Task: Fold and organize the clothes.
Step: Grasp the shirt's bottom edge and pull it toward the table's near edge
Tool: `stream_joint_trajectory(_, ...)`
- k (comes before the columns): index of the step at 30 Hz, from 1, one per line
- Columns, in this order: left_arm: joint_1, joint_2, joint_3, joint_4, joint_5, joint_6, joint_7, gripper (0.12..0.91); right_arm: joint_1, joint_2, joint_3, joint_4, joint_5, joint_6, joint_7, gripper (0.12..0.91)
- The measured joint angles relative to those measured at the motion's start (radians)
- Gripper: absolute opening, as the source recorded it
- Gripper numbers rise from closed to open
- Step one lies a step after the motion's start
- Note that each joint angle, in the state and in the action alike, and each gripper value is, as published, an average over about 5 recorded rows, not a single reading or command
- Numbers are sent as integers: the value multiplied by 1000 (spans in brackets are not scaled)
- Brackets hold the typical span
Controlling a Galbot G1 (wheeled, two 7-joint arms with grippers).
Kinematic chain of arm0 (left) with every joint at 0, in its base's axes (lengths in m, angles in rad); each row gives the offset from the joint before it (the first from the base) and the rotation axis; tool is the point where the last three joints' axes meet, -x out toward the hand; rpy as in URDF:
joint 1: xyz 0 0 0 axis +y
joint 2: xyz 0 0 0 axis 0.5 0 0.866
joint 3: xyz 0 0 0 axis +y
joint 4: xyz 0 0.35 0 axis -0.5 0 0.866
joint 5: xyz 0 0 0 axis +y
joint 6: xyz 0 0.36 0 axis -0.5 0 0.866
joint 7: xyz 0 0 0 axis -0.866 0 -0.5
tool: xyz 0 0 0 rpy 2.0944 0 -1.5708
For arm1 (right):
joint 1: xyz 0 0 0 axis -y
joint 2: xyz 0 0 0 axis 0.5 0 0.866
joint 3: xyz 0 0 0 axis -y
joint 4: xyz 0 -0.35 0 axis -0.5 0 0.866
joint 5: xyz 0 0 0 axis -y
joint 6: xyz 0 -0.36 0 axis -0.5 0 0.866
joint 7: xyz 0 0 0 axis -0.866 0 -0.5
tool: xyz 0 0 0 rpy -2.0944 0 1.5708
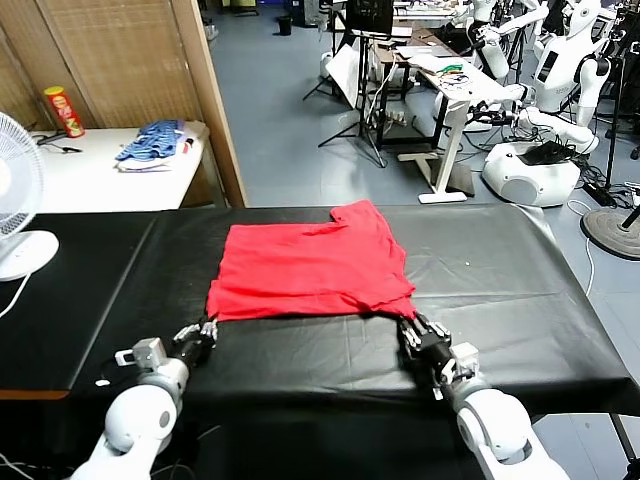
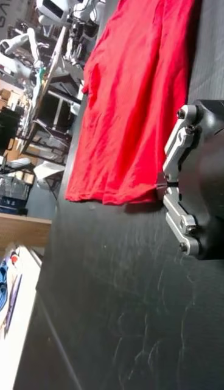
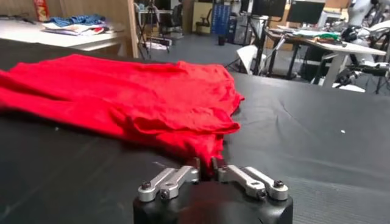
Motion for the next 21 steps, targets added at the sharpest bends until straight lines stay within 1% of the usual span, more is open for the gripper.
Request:
stream_joint_trajectory(4, 30, 31, 6, -29, 25, 11, -1, 126, -24, -35, 17, 72, 61, -90, 44, 122)
stream_joint_trajectory(8, 84, 73, 4, -81, 64, 23, 2, 126, -59, -63, 35, 135, 79, -167, 73, 122)
stream_joint_trajectory(11, 137, 104, -7, -132, 78, 38, 0, 126, -97, -71, 49, 179, 83, -208, 85, 122)
stream_joint_trajectory(15, 211, 139, -30, -205, 82, 53, -2, 126, -164, -69, 69, 239, 82, -235, 94, 122)
stream_joint_trajectory(21, 315, 166, -66, -290, 100, 56, -3, 126, -258, -55, 88, 297, 79, -239, 97, 122)
